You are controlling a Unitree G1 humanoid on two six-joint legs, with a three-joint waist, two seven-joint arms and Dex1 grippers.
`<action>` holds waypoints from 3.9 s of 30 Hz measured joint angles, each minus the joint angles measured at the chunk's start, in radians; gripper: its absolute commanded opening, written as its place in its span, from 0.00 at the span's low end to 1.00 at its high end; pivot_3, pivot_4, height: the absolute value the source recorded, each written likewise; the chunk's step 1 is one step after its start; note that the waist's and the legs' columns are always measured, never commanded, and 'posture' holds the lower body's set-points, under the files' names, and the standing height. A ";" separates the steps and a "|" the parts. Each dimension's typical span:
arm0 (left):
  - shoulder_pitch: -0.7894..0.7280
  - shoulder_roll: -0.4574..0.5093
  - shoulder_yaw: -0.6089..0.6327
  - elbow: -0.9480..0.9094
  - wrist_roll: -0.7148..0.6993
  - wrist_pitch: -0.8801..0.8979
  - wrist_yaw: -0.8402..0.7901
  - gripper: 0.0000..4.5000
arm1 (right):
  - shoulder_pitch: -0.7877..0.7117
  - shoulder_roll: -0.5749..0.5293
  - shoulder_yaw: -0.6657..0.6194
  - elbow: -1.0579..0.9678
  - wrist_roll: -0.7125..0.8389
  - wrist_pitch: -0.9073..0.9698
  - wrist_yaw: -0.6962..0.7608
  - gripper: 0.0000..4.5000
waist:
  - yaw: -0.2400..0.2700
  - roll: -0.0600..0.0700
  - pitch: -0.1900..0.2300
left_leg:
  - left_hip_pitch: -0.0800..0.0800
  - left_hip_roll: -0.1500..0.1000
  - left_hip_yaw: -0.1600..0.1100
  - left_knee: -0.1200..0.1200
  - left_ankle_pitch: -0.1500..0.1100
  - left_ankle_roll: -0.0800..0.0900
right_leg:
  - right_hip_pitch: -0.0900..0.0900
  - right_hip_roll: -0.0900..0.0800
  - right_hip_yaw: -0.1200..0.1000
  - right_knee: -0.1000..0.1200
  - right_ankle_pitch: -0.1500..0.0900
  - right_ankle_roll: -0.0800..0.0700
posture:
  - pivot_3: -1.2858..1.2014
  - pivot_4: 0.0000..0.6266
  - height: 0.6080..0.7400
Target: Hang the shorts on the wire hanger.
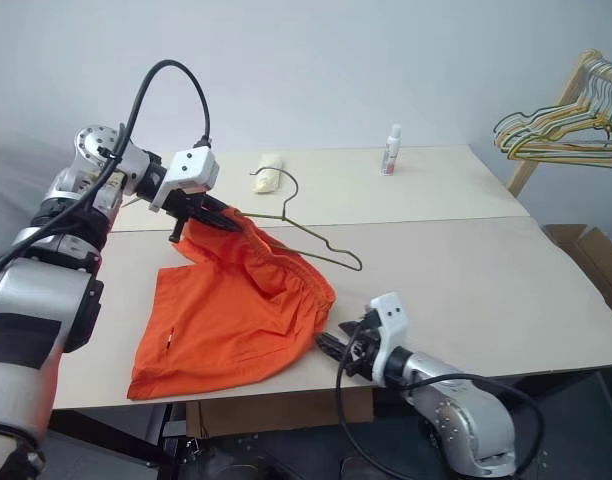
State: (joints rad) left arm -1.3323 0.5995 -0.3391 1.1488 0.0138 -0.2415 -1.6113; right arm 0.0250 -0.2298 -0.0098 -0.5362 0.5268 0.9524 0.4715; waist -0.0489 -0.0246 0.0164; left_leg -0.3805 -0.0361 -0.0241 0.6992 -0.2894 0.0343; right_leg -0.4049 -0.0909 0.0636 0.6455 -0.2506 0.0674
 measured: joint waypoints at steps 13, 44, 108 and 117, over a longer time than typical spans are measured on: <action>0.023 0.008 0.009 -0.036 -0.010 0.007 0.000 0.02 | -0.098 0.069 0.035 0.166 -0.013 -0.010 -0.096 0.39 | -0.005 0.000 0.000 | 0.001 0.000 0.000 0.000 0.000 0.000 | 0.000 0.000 0.000 0.001 0.000 0.000 | 0.50 0.00 1.00; 0.072 0.238 -0.311 -0.321 -0.528 0.045 0.000 0.02 | -0.249 -0.329 -0.159 0.381 0.276 0.104 0.226 0.01 | -0.013 0.000 0.000 | 0.001 0.001 0.000 0.000 0.000 0.001 | 0.001 0.000 0.000 0.001 -0.001 0.001 | 0.51 0.00 1.00; 0.080 -0.037 0.125 -0.198 -0.009 -0.078 0.158 0.02 | -0.641 -0.652 0.152 0.291 -0.377 -0.482 0.434 0.37 | 0.005 0.000 0.001 | -0.004 0.000 0.001 0.005 -0.002 0.003 | -0.001 -0.002 0.000 0.001 -0.002 0.002 | 0.50 0.00 1.00; 0.098 -0.039 0.127 -0.222 -0.013 -0.082 0.112 0.02 | -0.628 -0.597 0.118 0.316 -0.320 -0.430 0.423 0.37 | 0.004 0.000 0.001 | -0.004 0.000 0.001 0.005 -0.002 0.003 | -0.001 -0.002 0.000 0.001 -0.002 0.002 | 0.50 0.00 1.00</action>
State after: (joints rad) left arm -1.2340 0.5605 -0.2125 0.9271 0.0006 -0.3233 -1.4996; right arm -0.6032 -0.8266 0.1078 -0.2199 0.2067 0.5227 0.8949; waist -0.0445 -0.0247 0.0170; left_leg -0.3841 -0.0362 -0.0234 0.7045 -0.2912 0.0373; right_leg -0.4061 -0.0926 0.0635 0.6465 -0.2524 0.0698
